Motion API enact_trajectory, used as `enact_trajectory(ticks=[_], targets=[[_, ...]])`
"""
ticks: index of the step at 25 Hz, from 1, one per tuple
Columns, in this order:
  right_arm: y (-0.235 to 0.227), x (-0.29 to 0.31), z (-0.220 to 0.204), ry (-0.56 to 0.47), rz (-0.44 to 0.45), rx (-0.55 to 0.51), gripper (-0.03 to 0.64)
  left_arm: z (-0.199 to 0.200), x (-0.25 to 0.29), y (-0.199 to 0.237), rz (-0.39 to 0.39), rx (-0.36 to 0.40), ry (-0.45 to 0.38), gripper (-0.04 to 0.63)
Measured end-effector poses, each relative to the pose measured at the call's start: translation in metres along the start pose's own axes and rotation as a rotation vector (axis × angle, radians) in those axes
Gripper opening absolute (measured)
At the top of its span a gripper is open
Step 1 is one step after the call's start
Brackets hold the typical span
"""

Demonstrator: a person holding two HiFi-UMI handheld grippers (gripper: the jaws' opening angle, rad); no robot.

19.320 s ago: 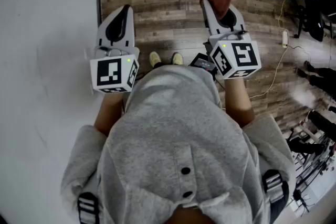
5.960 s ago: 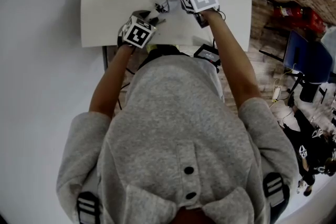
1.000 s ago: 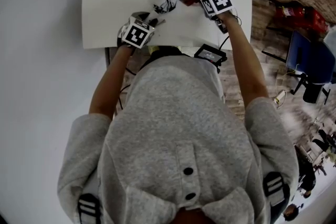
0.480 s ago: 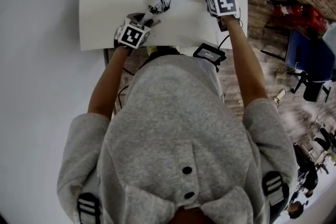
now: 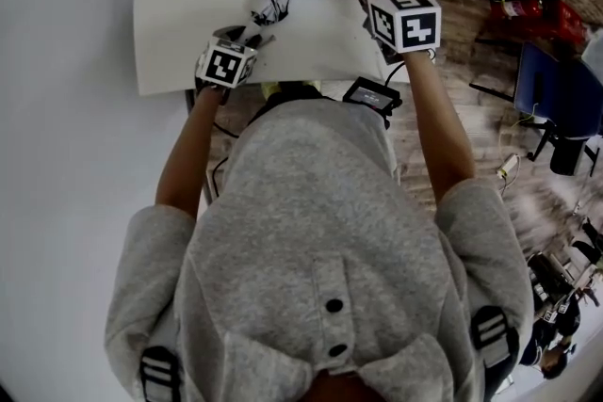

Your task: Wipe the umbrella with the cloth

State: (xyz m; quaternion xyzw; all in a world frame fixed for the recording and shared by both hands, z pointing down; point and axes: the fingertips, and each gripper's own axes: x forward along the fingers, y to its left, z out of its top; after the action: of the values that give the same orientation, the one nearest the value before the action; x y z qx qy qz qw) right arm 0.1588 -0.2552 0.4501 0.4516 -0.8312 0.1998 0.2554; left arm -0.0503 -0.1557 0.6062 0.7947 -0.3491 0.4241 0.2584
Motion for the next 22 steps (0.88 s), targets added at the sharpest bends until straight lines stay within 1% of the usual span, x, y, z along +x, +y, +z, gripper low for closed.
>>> enact_trajectory(ticks=[2,4,6,9,11,12,14,15,16,18,22], targets=[[0.003,-0.014,0.006,-0.043,0.016,-0.001,0.078,0.004,-0.01,0.0,0.027,-0.018,-0.025,0.156],[0.003,-0.029,0.012,-0.087,0.029,-0.01,0.078,0.017,-0.024,0.0,0.055,-0.024,-0.092,0.16],[0.004,-0.044,0.017,-0.132,0.036,-0.014,0.078,0.033,-0.043,0.004,0.095,-0.046,-0.194,0.16],[0.005,-0.064,0.017,-0.184,0.036,-0.009,0.078,0.055,-0.078,0.01,0.148,-0.121,-0.363,0.157],[0.006,-0.076,0.017,-0.207,0.035,-0.006,0.078,0.07,-0.101,0.008,0.176,-0.139,-0.446,0.155],[0.006,-0.081,0.016,-0.219,0.037,-0.002,0.078,0.078,-0.112,0.005,0.193,-0.138,-0.484,0.142],[0.008,-0.091,0.015,-0.242,0.041,0.018,0.079,0.09,-0.132,-0.002,0.22,-0.137,-0.559,0.043],[0.01,-0.094,0.014,-0.252,0.04,0.028,0.079,0.095,-0.138,-0.007,0.224,-0.143,-0.591,0.023],[0.013,-0.098,0.013,-0.26,0.037,0.035,0.08,0.099,-0.142,-0.012,0.223,-0.152,-0.615,0.015],[0.021,-0.104,0.011,-0.272,0.027,0.041,0.08,0.104,-0.149,-0.023,0.212,-0.162,-0.651,0.015],[0.045,-0.113,0.008,-0.292,0.021,0.053,0.08,0.116,-0.17,-0.043,0.181,-0.125,-0.733,0.015]])
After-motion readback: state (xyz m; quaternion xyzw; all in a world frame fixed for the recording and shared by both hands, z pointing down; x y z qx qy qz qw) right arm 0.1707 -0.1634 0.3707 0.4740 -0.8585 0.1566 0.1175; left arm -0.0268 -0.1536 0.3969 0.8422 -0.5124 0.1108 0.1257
